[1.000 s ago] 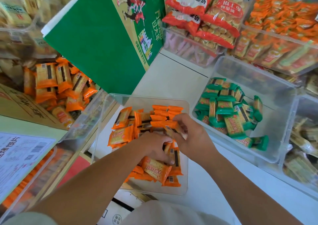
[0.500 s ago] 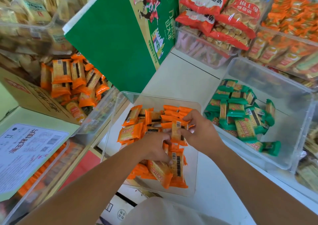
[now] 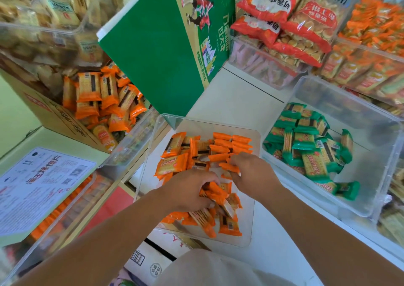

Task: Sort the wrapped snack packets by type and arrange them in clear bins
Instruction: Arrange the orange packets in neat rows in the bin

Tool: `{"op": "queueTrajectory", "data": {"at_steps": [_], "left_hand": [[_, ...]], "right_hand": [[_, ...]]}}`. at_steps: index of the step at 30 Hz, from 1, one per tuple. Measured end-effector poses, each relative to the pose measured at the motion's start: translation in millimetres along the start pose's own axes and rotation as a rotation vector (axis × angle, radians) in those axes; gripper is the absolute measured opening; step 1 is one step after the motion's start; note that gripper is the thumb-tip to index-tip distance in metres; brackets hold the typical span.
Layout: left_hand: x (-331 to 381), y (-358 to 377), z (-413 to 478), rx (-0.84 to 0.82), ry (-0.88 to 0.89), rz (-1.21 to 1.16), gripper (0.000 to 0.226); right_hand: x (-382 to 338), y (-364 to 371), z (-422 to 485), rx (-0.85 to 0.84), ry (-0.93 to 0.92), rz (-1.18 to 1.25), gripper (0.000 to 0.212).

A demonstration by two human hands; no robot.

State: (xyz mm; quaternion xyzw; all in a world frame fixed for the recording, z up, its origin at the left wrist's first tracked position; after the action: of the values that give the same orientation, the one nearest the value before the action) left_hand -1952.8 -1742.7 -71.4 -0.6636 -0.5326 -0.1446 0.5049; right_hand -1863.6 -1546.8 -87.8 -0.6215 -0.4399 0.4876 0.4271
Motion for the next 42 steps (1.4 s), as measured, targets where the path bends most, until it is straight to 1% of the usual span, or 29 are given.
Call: {"op": "queueTrajectory", "data": {"at_steps": [3, 6, 8, 11, 13, 14, 16, 17, 19, 21, 23, 24, 26, 27, 30, 33, 35, 36, 37, 38, 39, 40, 42], "left_hand": [[3.9, -2.3, -2.8, 0.010, 0.016, 0.080, 0.048], [7.4, -7.0, -6.1, 0.081, 0.042, 0.143, 0.041], [10.3, -10.3, -5.4, 0.128, 0.023, 0.157, 0.038], [14.3, -15.0, -0.1, 0.250, -0.061, 0.225, 0.039], [17.7, -19.6, 6.9, 0.302, -0.121, 0.327, 0.037], [19.3, -22.4, 11.0, 0.306, -0.142, 0.368, 0.035], [23.0, -28.9, 18.7, 0.274, -0.181, 0.425, 0.030], [25.2, -32.4, 22.8, 0.259, -0.198, 0.448, 0.028], [27.3, -38.2, 29.9, 0.247, -0.212, 0.484, 0.024], [22.4, -40.9, 36.8, 0.232, -0.168, 0.459, 0.023], [13.0, -39.4, 38.2, 0.202, -0.109, 0.384, 0.025], [8.9, -38.5, 35.4, 0.199, -0.097, 0.364, 0.031], [-0.9, -35.6, 27.8, 0.207, -0.095, 0.359, 0.051], [-5.0, -33.9, 25.1, 0.234, -0.093, 0.363, 0.056], [-8.3, -27.5, 24.7, 0.306, -0.077, 0.436, 0.064], [0.8, -22.7, 30.6, 0.335, -0.127, 0.492, 0.074], [8.9, -19.5, 29.5, 0.399, -0.094, 0.532, 0.077], [12.7, -15.7, 30.0, 0.432, -0.030, 0.532, 0.070], [14.8, -10.1, 29.9, 0.449, 0.063, 0.502, 0.057], [15.5, -3.0, 29.1, 0.415, 0.149, 0.458, 0.042], [16.6, 5.2, 26.5, 0.349, 0.183, 0.438, 0.031], [15.9, 15.3, 23.3, 0.273, 0.171, 0.442, 0.027], [11.9, 30.6, 20.3, 0.211, 0.150, 0.495, 0.023]], "right_hand": [[-3.5, 2.5, 1.9, 0.024, -0.005, -0.128, 0.016], [-1.4, 6.0, -4.7, 0.013, -0.038, -0.299, 0.029], [0.8, 11.2, -9.2, 0.016, -0.051, -0.368, 0.033], [-2.7, 12.2, -6.8, 0.008, -0.006, -0.356, 0.034], [-6.0, 9.4, -3.8, -0.005, 0.033, -0.317, 0.042], [-6.1, 7.4, -3.3, 0.008, 0.043, -0.271, 0.044], [-6.1, 3.4, -4.7, 0.058, 0.036, -0.169, 0.036], [-6.0, 2.7, -5.8, 0.078, 0.030, -0.137, 0.033], [-6.5, 4.5, -5.6, 0.076, 0.022, -0.114, 0.033], [-8.2, 8.5, -0.9, 0.072, 0.033, -0.068, 0.032], [-9.2, 9.8, 5.0, 0.030, 0.070, -0.045, 0.029], [-9.0, 10.9, 7.4, 0.008, 0.082, -0.093, 0.029], [-9.1, 14.4, 9.3, -0.050, 0.086, -0.229, 0.028], [-9.0, 15.9, 9.8, -0.058, 0.084, -0.280, 0.026], [-6.0, 15.0, 8.6, -0.006, 0.049, -0.358, 0.024], [3.4, 11.8, 1.8, 0.025, -0.009, -0.445, 0.013], [6.0, 8.2, -0.8, 0.015, -0.022, -0.492, 0.012], [6.4, 7.9, -1.7, 0.003, -0.021, -0.511, 0.011], [6.4, 8.7, -2.5, 0.000, -0.023, -0.519, 0.011], [7.2, 9.0, -4.0, 0.012, -0.022, -0.506, 0.010], [8.7, 9.2, -6.5, 0.037, -0.022, -0.480, 0.010], [10.6, 10.2, -10.8, 0.070, -0.022, -0.456, 0.010], [17.2, 14.5, -21.9, 0.155, -0.032, -0.387, 0.010]]}}
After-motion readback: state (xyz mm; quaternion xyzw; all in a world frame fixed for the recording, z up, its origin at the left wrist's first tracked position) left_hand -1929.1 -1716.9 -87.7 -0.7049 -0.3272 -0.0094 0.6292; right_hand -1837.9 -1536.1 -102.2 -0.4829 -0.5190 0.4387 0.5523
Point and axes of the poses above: each hand's wrist, its own z-axis towards the middle knuckle, its own y-axis out of the palm, x = y × z, the point moved 1 cm from there along z, towards the middle knuckle, and after that the axes turned 11 degrees about -z, right-handed, at the moved point
